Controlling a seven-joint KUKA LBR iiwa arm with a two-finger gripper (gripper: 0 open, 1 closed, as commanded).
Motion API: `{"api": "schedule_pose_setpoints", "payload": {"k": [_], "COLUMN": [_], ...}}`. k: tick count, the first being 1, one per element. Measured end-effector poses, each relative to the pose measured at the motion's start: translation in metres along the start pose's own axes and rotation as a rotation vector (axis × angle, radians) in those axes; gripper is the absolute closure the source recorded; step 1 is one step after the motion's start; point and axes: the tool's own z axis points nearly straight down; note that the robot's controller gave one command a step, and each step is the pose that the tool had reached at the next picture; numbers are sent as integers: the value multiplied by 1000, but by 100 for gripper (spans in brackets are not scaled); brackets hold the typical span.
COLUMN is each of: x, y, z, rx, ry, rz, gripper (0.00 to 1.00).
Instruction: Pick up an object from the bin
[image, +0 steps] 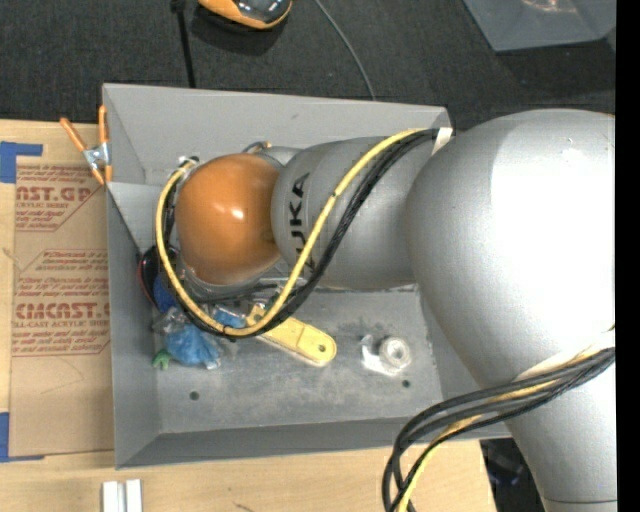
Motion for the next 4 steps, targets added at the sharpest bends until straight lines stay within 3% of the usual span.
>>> {"api": "schedule_pose_setpoints", "payload": {"k": [4], "x": [0], "y": [2], "z": [-14], "rx": [-4], "ry": [-1], "rz": [2], "gripper": [100]}}
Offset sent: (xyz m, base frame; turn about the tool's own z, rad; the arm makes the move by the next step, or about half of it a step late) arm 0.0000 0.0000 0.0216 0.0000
